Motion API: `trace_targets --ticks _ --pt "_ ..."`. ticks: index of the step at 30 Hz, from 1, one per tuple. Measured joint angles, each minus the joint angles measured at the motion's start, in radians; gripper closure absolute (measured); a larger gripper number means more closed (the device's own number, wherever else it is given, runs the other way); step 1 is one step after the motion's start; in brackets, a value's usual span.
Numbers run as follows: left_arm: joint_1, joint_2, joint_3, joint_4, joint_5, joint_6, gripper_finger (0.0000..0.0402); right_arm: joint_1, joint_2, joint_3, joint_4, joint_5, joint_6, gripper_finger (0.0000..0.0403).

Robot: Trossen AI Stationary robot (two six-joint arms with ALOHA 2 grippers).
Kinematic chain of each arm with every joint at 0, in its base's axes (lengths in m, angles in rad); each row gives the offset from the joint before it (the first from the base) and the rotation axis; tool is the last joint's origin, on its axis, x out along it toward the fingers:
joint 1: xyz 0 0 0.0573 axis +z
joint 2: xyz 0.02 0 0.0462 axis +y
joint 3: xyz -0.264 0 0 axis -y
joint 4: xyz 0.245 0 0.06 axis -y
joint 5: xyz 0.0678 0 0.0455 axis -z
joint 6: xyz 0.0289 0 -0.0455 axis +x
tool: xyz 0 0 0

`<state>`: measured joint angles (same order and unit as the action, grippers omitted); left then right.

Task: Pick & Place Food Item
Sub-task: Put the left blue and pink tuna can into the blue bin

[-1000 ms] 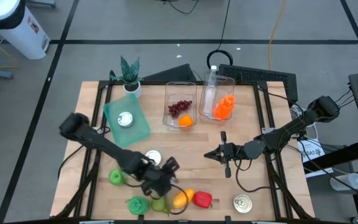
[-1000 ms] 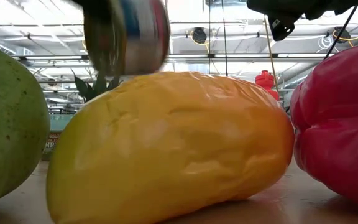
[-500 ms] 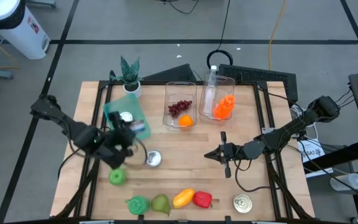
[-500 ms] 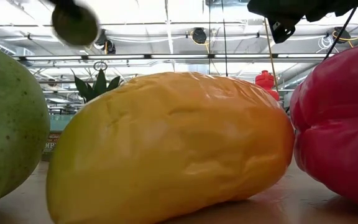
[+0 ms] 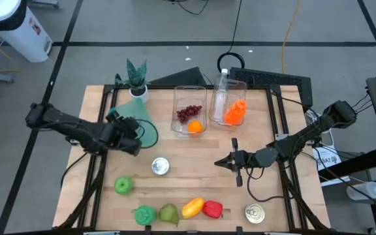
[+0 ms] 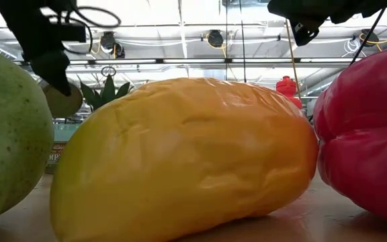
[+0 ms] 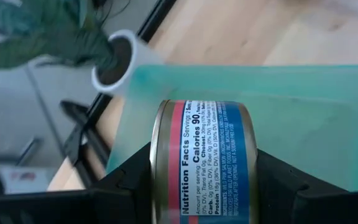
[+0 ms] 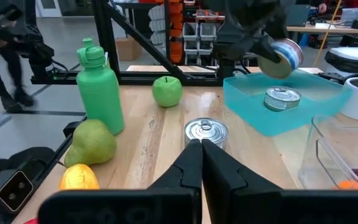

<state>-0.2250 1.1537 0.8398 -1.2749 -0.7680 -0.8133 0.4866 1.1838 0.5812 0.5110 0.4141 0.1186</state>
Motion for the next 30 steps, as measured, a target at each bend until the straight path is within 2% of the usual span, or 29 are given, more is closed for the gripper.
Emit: trace_targets --ticks 7,14,21,30 --pt "0.15 0.084 -0.004 -0.002 0.01 0.04 0.0212 0.0 0.0 0.0 -0.007 0.0 -0.011 0.0403" --pt "0.262 0.219 -0.004 -0.004 0.04 0.083 0.0212 0.0 0.0 0.0 -0.019 0.0 -0.03 0.0403" --pt "0.313 0.3 -0.004 -0.01 0.035 0.074 0.0212 0.0 0.0 0.0 -0.029 0.0 -0.03 0.0403" --pt "0.324 0.349 -0.004 -0.015 0.035 0.079 0.0212 -0.001 0.0 0.0 -0.028 0.001 -0.03 0.0403"
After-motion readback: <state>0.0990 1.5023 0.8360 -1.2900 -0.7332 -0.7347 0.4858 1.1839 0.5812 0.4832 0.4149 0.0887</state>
